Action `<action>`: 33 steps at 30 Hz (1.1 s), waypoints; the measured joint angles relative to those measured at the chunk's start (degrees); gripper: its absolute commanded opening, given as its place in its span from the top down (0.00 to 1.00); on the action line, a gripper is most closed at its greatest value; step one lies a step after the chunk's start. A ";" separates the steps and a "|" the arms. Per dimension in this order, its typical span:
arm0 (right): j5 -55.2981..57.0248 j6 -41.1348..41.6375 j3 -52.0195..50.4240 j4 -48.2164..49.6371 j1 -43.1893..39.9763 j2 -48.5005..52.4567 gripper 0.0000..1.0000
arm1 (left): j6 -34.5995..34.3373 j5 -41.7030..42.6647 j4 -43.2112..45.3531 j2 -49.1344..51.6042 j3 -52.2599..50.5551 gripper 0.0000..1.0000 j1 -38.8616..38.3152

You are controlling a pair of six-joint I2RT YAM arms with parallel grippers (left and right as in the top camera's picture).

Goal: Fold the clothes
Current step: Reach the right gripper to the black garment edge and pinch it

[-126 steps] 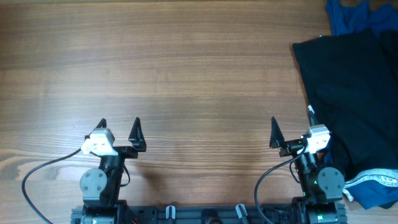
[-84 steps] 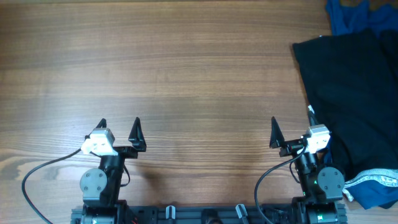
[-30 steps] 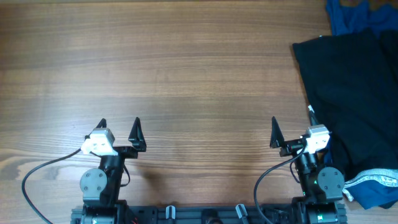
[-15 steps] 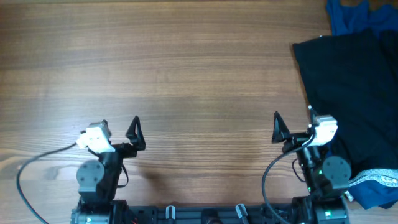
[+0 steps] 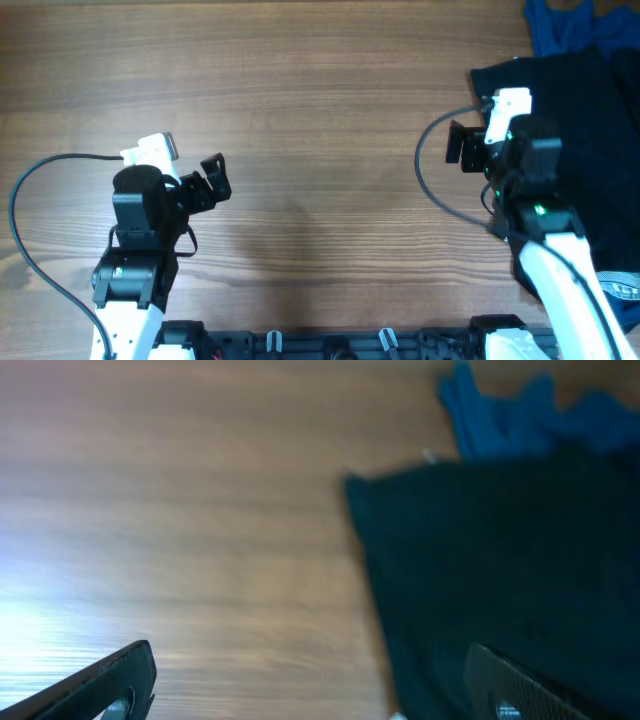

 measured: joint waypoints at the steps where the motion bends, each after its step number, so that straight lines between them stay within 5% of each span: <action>1: 1.99 -0.81 0.00 1.09 -1.05 4.92 0.00 | 0.00 0.42 -0.24 0.24 0.02 0.00 0.00; 7: 8.11 0.22 -0.04 10.14 -4.90 23.06 0.01 | 0.00 0.83 -0.42 0.33 0.09 0.00 -0.02; 11: 9.46 1.01 0.07 19.78 -5.07 30.71 0.18 | 0.00 0.83 -0.42 0.33 0.13 0.00 0.00; 17: 11.52 4.02 0.04 20.20 -5.29 34.77 0.31 | 0.00 0.85 -0.42 0.33 0.13 0.00 0.00; 22: 15.43 6.91 0.04 20.24 -6.75 34.77 0.62 | 0.00 0.83 -0.42 0.33 0.15 0.00 0.00; 25: 16.04 7.23 0.04 20.24 -7.21 34.77 0.93 | 0.00 0.85 -0.44 0.33 0.15 0.00 -0.02; 33: 16.44 7.54 0.04 20.17 -7.26 34.75 0.96 | 0.00 0.85 -0.42 0.33 0.15 0.00 0.00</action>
